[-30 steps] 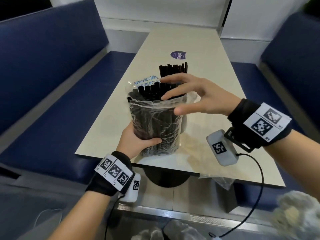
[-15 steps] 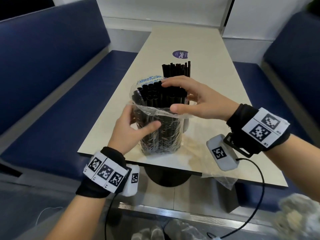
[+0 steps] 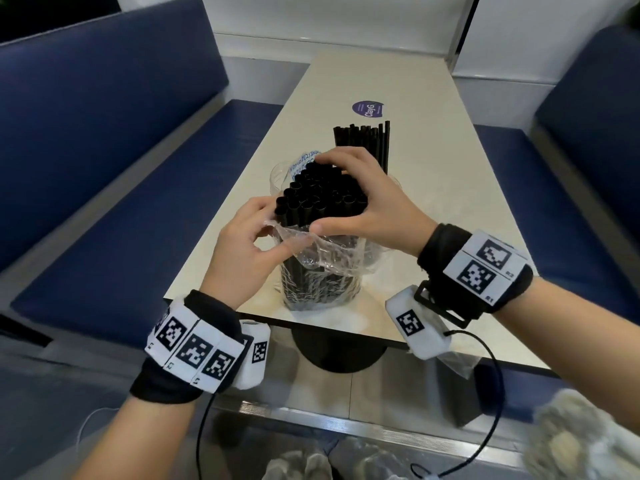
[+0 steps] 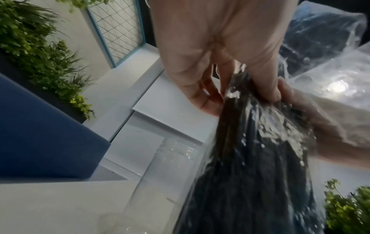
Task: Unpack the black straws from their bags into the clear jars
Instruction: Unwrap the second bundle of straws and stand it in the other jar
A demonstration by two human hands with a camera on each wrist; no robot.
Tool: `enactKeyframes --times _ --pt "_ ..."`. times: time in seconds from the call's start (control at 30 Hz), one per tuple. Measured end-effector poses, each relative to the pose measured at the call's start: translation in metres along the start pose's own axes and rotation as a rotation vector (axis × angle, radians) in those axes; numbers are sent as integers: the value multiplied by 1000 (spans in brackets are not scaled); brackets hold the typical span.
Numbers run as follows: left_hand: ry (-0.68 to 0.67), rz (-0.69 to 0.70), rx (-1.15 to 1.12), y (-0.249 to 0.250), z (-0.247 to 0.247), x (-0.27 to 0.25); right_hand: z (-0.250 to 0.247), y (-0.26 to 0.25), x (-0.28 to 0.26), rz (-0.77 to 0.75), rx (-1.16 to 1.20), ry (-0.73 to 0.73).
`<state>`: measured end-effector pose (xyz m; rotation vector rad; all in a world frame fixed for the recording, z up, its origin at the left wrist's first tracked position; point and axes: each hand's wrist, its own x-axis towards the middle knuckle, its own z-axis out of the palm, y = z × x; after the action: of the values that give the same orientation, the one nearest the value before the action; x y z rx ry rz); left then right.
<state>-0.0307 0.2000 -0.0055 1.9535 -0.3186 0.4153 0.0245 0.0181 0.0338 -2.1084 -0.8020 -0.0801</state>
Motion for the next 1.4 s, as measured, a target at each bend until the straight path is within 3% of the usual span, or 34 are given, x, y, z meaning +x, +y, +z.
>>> enactKeyframes --times 0.2,0.4,0.73,1.0,1.13,1.27,1.4 --pt "-43 -79 -202 1 -11 -3 4 -2 0 91 134 93" --pt "4 -86 -252 1 -15 -4 5 -12 3 90 193 31" --pt "-150 -72 -118 -5 -23 -9 -4 -20 17 52 49 -178" --pt "76 -148 -339 -15 -18 1 -2 -25 23 -8 -36 -213" --pt "83 -142 -277 -21 -12 0 4 -24 23 -2 -56 -188" --pt "64 -162 -352 -23 -12 -2 3 -22 25 25 -114 -197" --pt "-59 -119 -301 -19 -15 -4 1 -22 26 53 -161 -213"
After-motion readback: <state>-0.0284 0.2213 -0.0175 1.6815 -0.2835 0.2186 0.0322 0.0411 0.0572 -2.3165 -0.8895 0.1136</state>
